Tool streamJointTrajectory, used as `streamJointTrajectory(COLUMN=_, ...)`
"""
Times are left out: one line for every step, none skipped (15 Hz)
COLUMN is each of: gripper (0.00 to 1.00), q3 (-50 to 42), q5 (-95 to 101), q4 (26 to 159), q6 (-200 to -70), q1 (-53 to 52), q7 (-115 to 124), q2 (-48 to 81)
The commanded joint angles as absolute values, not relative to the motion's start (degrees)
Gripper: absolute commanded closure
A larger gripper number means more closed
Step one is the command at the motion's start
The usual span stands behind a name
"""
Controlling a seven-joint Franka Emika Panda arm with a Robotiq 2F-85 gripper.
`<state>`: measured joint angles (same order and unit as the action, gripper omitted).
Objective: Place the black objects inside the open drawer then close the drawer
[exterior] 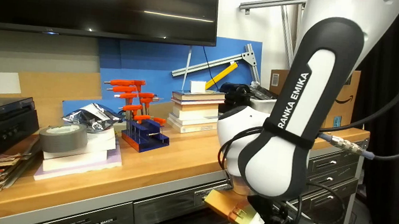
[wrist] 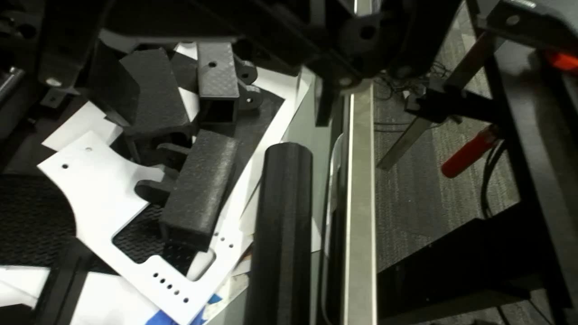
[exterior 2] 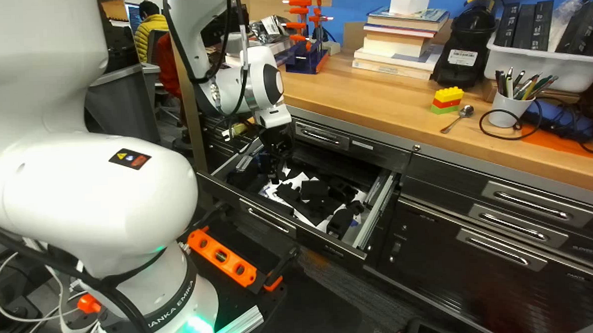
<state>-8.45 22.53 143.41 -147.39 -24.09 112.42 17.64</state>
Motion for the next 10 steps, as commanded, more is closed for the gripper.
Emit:
streamJointTrajectory(gripper=0.0, q3=-4.4, q5=21.3, q4=146.2, q6=-141.5, q1=-20.3, q7=110.6, q2=12.7)
streamJointTrajectory(gripper=0.0, q3=-3.4, q5=20.6, q4=146.7, q6=-140.6, q1=-19.1, q7=109.8, q2=12.2)
streamJointTrajectory(gripper=0.0, q3=-2.6, q5=20.1, q4=147.2, q6=-140.1, q1=-18.2, q7=109.5, q2=12.1)
streamJointTrajectory(gripper=0.0, q3=-1.8, q5=19.4, q4=147.5, q6=-139.7, q1=-17.3, q7=108.6, q2=12.2)
streamJointTrajectory(gripper=0.0, q3=-1.2, q5=18.7, q4=147.9, q6=-139.8, q1=-16.4, q7=107.8, q2=12.3)
streamJointTrajectory(gripper=0.0, q3=-0.8, q5=18.0, q4=148.3, q6=-140.2, q1=-15.5, q7=106.9, q2=12.9)
streamJointTrajectory(gripper=0.0, q3=-0.5, q5=17.2, q4=148.7, q6=-140.6, q1=-14.8, q7=106.1, q2=13.2)
streamJointTrajectory(gripper=0.0, q3=-0.2, q5=16.2, q4=149.1, q6=-141.3, q1=-14.0, q7=104.9, q2=13.7)
streamJointTrajectory(gripper=0.0, q3=0.0, q5=15.4, q4=149.4, q6=-141.9, q1=-13.3, q7=103.8, q2=14.3)
streamJointTrajectory(gripper=0.0, q3=0.1, q5=14.3, q4=149.8, q6=-142.8, q1=-12.6, q7=102.5, q2=15.0)
